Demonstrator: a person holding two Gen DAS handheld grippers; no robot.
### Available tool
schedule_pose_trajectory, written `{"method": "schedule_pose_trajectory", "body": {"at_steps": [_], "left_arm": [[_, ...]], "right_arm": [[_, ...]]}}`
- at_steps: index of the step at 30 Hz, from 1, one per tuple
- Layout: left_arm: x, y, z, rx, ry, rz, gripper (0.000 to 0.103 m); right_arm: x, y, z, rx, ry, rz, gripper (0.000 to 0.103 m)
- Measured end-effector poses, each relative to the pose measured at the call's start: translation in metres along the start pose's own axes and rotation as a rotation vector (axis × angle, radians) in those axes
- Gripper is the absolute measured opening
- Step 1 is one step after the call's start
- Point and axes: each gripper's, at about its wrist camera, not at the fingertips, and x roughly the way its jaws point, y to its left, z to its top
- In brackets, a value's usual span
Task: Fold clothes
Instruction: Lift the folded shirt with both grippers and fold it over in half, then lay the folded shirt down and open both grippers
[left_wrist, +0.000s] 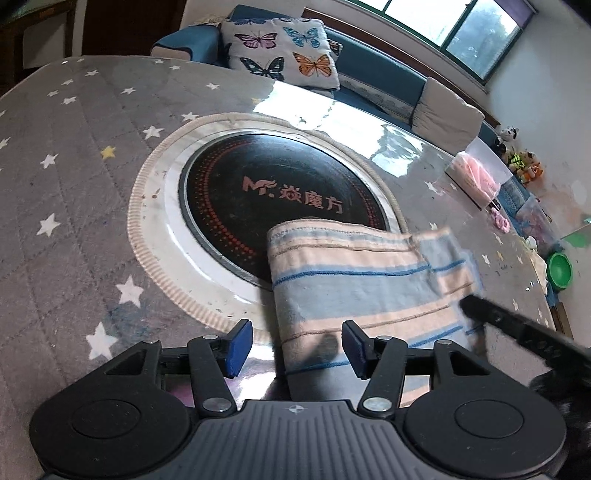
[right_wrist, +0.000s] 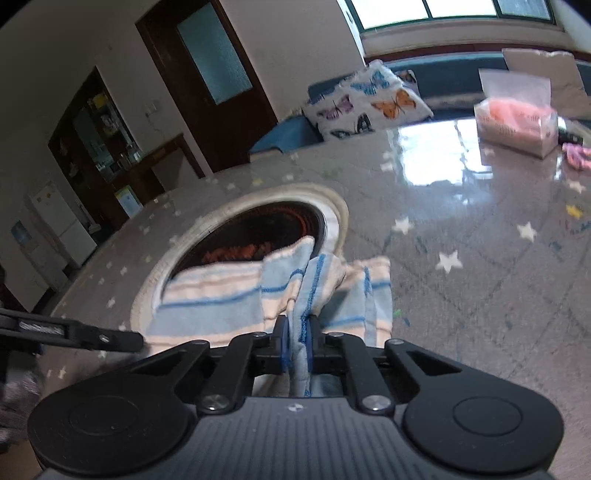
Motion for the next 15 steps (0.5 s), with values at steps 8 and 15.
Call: {"method": "schedule_pose_trajectory", "body": {"at_steps": [8, 15], "left_arm": [[0.010, -0.001, -0.001, 0.017, 0.018, 0.017, 0.059], [0.008, -0.007, -0.003, 0.084, 0.007, 0.054, 0.059]], "right_arm": [[-0.016, -0.016, 0.007, 0.024, -0.052, -0.043, 0.007], [0.007, -0.035, 0.000, 0.040, 0.006, -0.054, 0.013]]}}
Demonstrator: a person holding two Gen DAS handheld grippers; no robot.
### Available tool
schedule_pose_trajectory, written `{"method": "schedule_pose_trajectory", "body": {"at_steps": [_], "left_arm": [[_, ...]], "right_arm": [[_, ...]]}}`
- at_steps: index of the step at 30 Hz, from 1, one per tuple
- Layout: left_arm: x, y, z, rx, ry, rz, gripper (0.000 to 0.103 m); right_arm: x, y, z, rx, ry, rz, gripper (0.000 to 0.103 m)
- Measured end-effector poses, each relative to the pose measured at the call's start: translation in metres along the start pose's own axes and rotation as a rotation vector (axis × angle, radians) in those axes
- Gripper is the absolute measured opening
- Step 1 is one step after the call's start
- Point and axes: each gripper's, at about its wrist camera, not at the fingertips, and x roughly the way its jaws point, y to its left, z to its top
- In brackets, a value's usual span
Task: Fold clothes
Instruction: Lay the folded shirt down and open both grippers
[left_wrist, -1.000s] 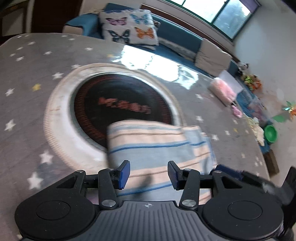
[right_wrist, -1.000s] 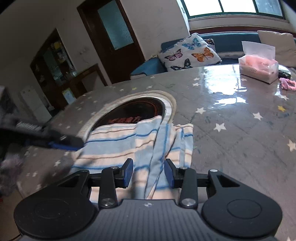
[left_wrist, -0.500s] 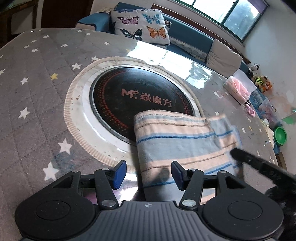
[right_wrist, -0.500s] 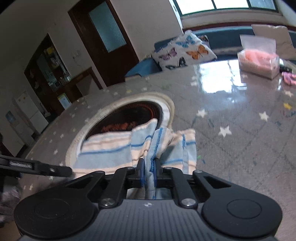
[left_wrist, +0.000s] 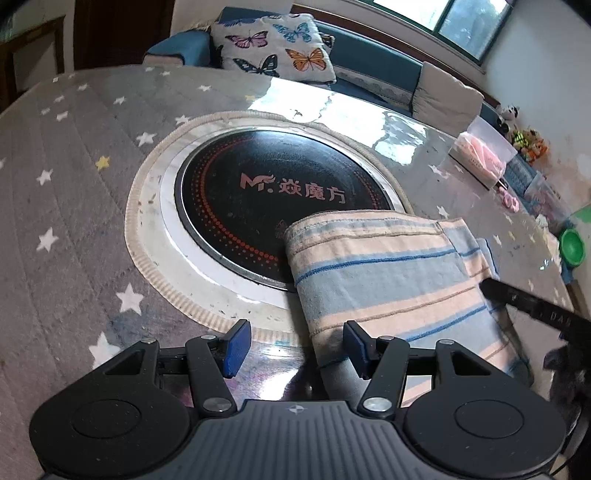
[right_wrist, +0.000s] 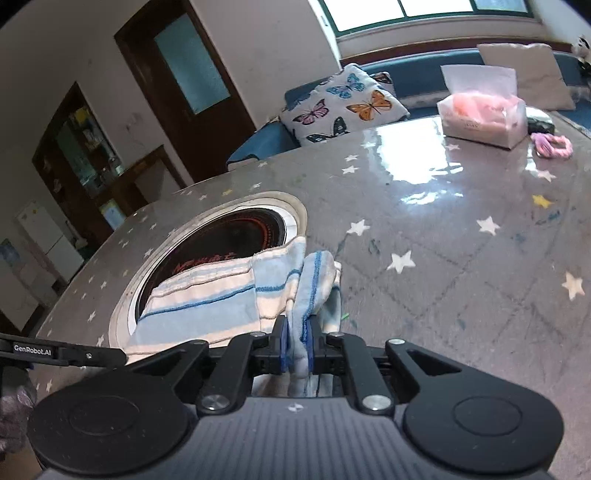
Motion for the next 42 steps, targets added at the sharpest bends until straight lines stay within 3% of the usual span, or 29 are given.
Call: {"method": "schedule_pose_trajectory", "body": {"at_steps": [2, 6, 10, 15, 22, 26, 35, 37, 41, 42], "left_arm": [[-0.002, -0.002, 0.000, 0.021, -0.007, 0.004, 0.059], [-0.008, -0.008, -0.003, 0.054, -0.015, 0.002, 0.059], [-0.017, -0.021, -0.010, 0.140, -0.039, -0.006, 0.059], [-0.027, -0.037, -0.028, 0.293, -0.074, -0.033, 0.059], [-0.033, -0.042, -0.057, 0.399, -0.029, -0.081, 0.060], [-0.027, -0.044, -0.074, 0.459, -0.005, -0.034, 0.061], [-0.030, -0.035, -0.077, 0.460, 0.001, -0.032, 0.065], [-0.033, -0.035, -0.073, 0.452, -0.008, -0.040, 0.069], [-0.036, -0.037, -0.061, 0.435, -0.050, -0.043, 0.078], [-0.036, -0.037, -0.057, 0.429, -0.064, -0.038, 0.082]], "right_arm": [[-0.002, 0.000, 0.003, -0.015, -0.010, -0.016, 0.018], [-0.017, 0.005, 0.006, -0.057, -0.059, -0.042, 0.019], [-0.036, 0.017, 0.003, -0.113, -0.075, 0.024, 0.019], [-0.040, 0.033, -0.012, -0.217, 0.015, 0.120, 0.019], [-0.041, 0.039, -0.037, -0.306, 0.090, 0.117, 0.018], [-0.044, 0.034, -0.046, -0.287, 0.094, 0.109, 0.018], [-0.057, 0.027, -0.050, -0.289, 0.099, 0.099, 0.019], [-0.060, 0.028, -0.045, -0.287, 0.089, 0.109, 0.032], [-0.057, 0.033, -0.032, -0.298, 0.036, 0.101, 0.038], [-0.055, 0.033, -0.028, -0.288, 0.023, 0.103, 0.048]]}}
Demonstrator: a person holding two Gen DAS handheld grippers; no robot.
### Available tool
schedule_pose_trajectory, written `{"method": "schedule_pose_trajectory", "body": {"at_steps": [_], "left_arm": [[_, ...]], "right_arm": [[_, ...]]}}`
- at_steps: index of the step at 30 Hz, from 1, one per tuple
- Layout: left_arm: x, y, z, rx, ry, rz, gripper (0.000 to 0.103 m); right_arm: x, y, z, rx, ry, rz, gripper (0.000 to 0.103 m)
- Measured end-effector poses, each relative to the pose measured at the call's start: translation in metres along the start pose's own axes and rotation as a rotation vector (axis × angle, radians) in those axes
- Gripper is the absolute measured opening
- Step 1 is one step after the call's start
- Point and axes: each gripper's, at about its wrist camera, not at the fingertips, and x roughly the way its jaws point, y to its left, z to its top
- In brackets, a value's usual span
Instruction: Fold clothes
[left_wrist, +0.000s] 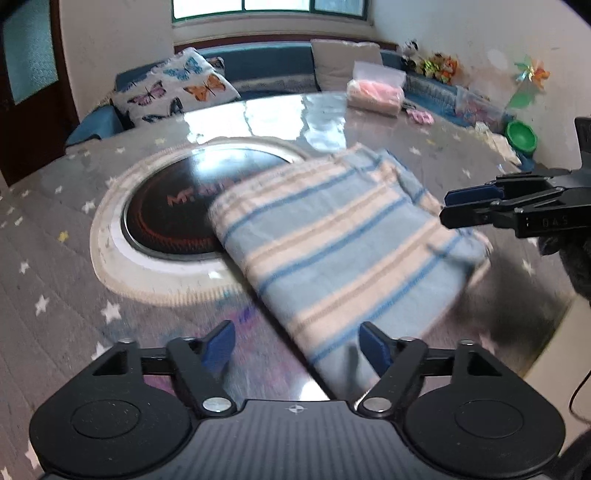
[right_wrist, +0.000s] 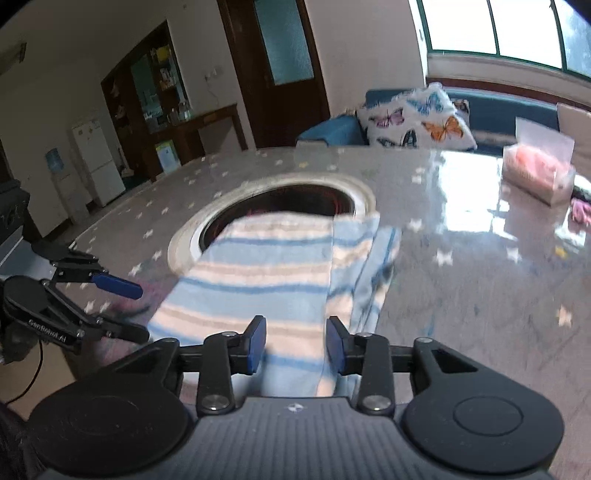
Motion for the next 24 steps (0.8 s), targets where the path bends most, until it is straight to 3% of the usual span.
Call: {"method": "schedule_pose_trajectory", "body": {"at_steps": [1, 4, 9, 14, 24], "left_arm": [[0.001, 0.001, 0.003, -0.007, -0.011, 0.009, 0.085], [0.004, 0.005, 0.011, -0.029, -0.037, 0.031, 0.094], [0.012, 0.014, 0.019, -0.074, -0.052, 0.070, 0.100], [0.021, 0.023, 0.017, -0.098, -0.037, 0.093, 0.100], [0.027, 0.037, 0.032, -0.139, -0.076, 0.123, 0.103]], "right_arm": [[0.003, -0.001, 0.003, 0.007, -0.010, 0.001, 0.052], [0.015, -0.004, 0.011, 0.023, -0.034, -0.001, 0.052], [0.032, -0.011, 0.016, 0.060, -0.036, 0.031, 0.055], [0.048, -0.026, 0.006, 0.123, 0.009, 0.031, 0.055], [0.050, -0.029, 0.026, 0.111, -0.030, 0.021, 0.057]]}}
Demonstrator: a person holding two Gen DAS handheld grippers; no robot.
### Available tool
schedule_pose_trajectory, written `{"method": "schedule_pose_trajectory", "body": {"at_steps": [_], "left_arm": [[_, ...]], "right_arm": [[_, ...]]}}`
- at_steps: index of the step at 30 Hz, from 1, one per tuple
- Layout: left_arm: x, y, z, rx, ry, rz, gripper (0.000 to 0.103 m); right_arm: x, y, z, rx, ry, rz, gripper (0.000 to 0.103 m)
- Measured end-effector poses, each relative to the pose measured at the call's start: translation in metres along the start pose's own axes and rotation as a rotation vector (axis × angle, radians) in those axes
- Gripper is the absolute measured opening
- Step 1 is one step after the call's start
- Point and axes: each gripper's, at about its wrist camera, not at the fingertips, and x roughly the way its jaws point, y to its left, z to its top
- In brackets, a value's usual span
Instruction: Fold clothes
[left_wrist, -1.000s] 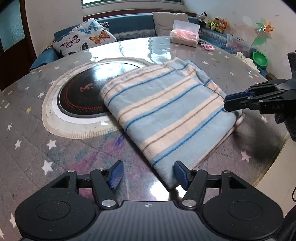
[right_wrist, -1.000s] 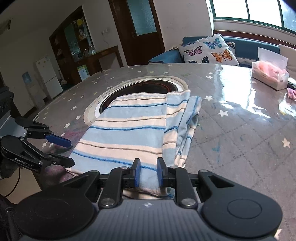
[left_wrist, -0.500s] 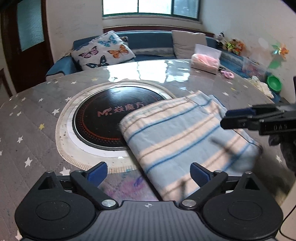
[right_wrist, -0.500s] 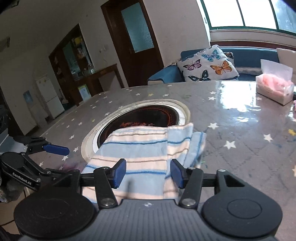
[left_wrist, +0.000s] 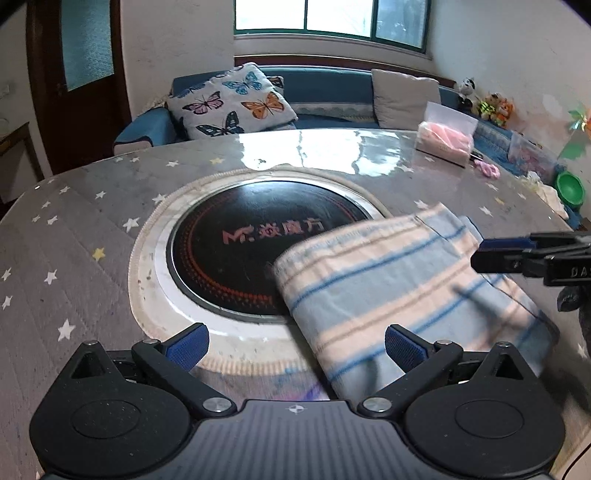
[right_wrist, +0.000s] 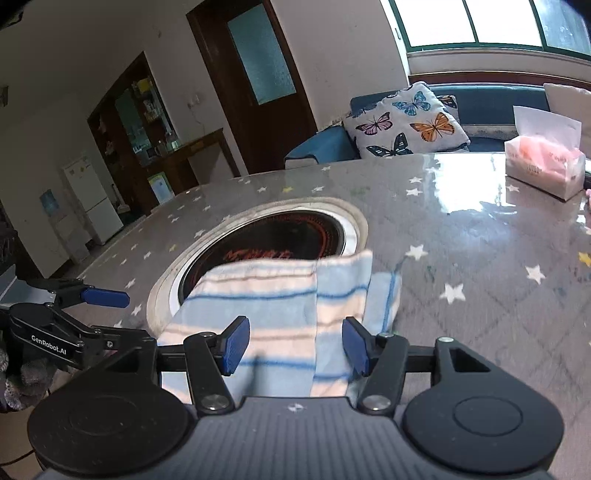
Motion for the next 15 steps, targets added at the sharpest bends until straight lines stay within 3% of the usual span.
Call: {"method": "schedule_pose_trajectory", "body": {"at_steps": [4, 15], "left_arm": [[0.006, 0.006, 0.006, -0.013, -0.005, 0.027, 0.103], [0.045, 0.018, 0.034, -0.042, -0.009, 0.092, 0.103]], "right_arm": [[0.015, -0.012, -0.002, 0.056, 0.035, -0.015, 0.056], [0.025, -0.006, 0.013, 0.018, 0.024, -0.031, 0.057]]}}
